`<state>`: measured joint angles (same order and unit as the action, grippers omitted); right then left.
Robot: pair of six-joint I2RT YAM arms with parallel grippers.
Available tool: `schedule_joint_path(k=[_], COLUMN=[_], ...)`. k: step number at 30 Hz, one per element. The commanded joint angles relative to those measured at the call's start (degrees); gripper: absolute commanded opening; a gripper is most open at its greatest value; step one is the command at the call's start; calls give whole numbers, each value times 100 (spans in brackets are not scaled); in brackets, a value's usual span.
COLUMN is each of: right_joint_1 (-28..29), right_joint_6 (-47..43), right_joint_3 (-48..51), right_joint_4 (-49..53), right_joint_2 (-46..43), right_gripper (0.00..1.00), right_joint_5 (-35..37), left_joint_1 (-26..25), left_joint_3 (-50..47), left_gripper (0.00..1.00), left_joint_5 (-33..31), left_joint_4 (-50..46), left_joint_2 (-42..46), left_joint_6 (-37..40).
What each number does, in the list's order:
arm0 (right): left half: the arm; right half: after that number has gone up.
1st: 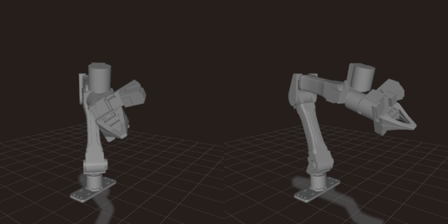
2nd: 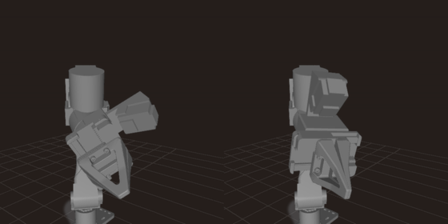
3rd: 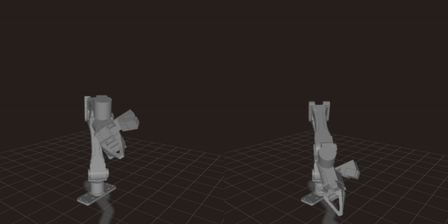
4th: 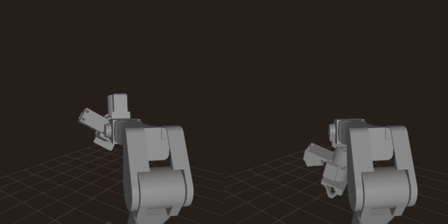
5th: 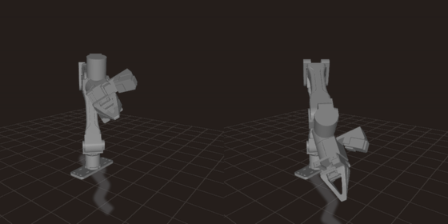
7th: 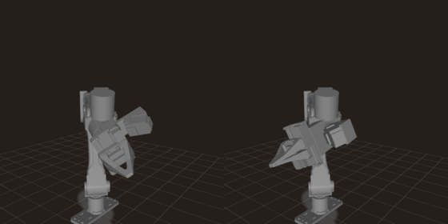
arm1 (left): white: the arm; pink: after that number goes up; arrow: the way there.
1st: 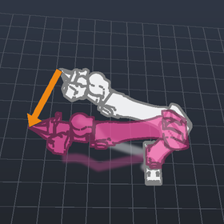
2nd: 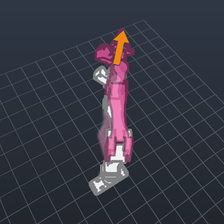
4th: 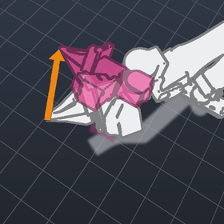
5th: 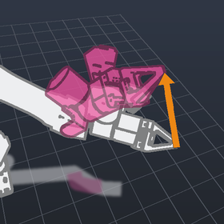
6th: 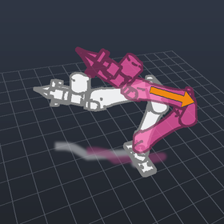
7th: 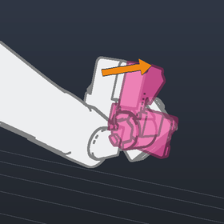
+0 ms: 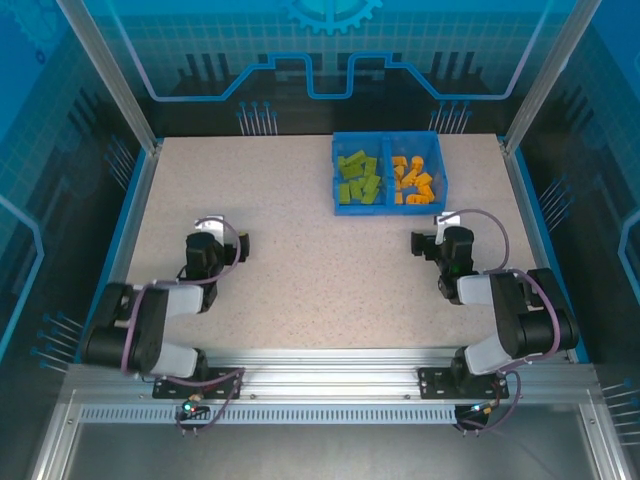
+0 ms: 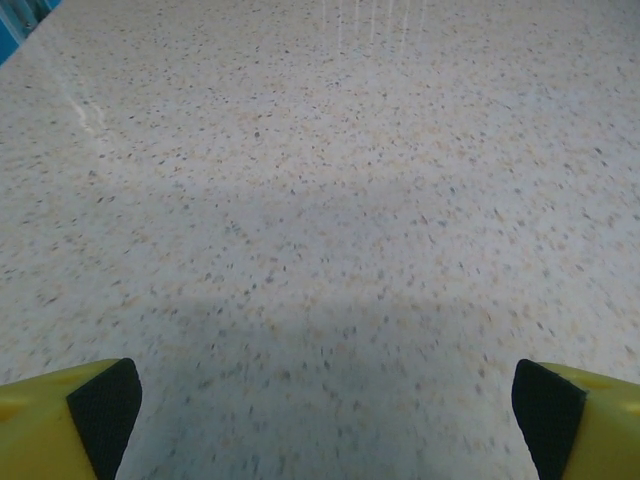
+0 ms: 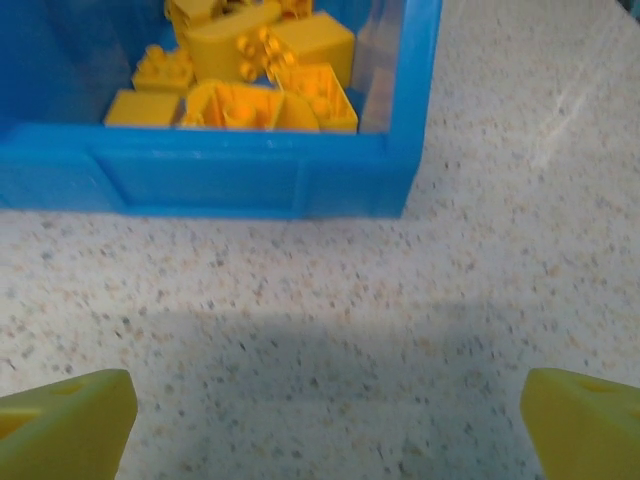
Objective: Sort the legos into containers by color
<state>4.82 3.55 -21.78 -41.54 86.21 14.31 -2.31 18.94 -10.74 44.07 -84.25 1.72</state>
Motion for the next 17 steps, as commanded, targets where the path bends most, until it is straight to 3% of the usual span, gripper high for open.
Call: schedule_joint_path(k=[1, 17], right_joint_1=[18, 46], right_joint_6=[-148, -197], right_joint_3=[-150, -153], right_joint_4=[-474, -442], right_joint_2=[2, -8], right_gripper=[100, 100], right_joint_5=[-24, -53], left_joint_1=[173, 198], left_joint_3=[568, 482], left_gripper=[99, 99], left_joint_5=[778, 626], left_joint_4=[-179, 118], left_joint_2=[-217, -269], left_joint_6=[-147, -217])
